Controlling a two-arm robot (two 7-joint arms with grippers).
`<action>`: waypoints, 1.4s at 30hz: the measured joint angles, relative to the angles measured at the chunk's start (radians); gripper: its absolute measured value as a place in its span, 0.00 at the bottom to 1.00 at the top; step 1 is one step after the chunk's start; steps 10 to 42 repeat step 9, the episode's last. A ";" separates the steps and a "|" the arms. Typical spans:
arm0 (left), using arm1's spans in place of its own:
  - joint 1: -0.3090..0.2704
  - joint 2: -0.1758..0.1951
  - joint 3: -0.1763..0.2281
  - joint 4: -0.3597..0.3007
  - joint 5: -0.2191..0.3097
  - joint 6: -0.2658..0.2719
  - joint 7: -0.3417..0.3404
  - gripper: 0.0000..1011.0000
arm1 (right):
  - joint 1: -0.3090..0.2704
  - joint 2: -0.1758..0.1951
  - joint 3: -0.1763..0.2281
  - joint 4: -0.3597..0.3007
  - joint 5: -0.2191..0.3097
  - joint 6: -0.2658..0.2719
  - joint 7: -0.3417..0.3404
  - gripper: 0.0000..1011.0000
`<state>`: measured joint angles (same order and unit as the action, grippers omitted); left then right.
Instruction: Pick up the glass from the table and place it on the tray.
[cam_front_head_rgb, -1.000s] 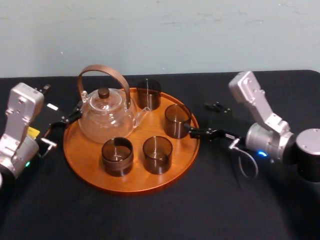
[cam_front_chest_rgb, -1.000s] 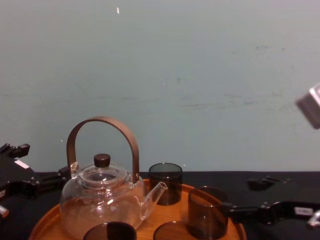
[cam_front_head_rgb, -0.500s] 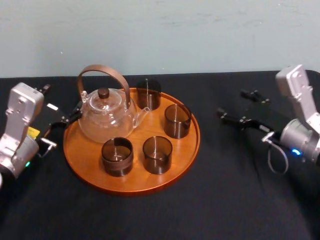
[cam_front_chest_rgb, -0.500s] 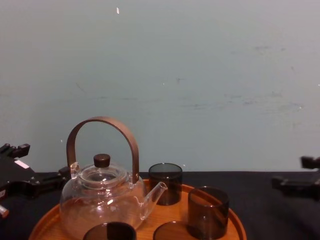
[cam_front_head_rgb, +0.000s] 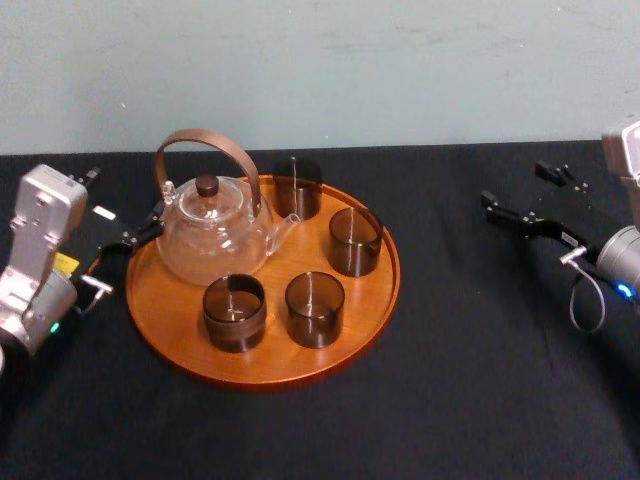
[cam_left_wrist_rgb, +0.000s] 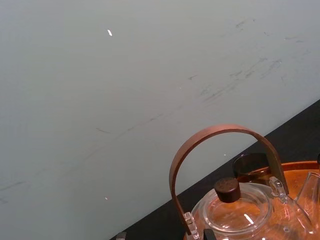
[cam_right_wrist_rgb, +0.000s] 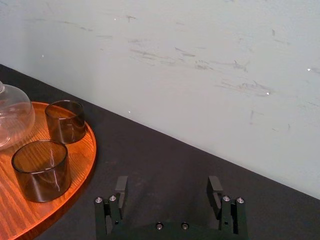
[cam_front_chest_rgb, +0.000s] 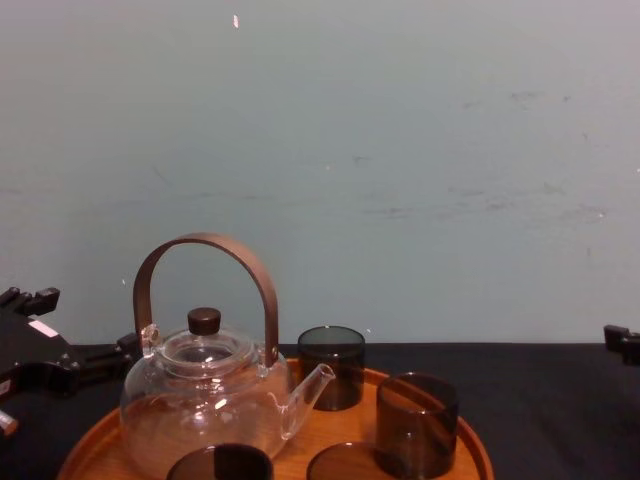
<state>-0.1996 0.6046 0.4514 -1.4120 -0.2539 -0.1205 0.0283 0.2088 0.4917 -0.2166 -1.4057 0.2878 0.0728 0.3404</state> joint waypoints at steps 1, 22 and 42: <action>0.000 0.000 0.000 0.000 0.000 0.000 0.000 0.99 | 0.000 0.000 -0.001 0.000 0.000 0.000 0.001 0.99; 0.000 0.000 0.000 0.000 0.000 0.000 0.000 0.99 | 0.001 0.000 -0.005 0.000 -0.001 -0.001 0.005 0.99; 0.000 0.000 0.000 0.000 0.000 0.000 0.000 0.99 | 0.001 0.000 -0.005 0.000 -0.001 -0.001 0.005 0.99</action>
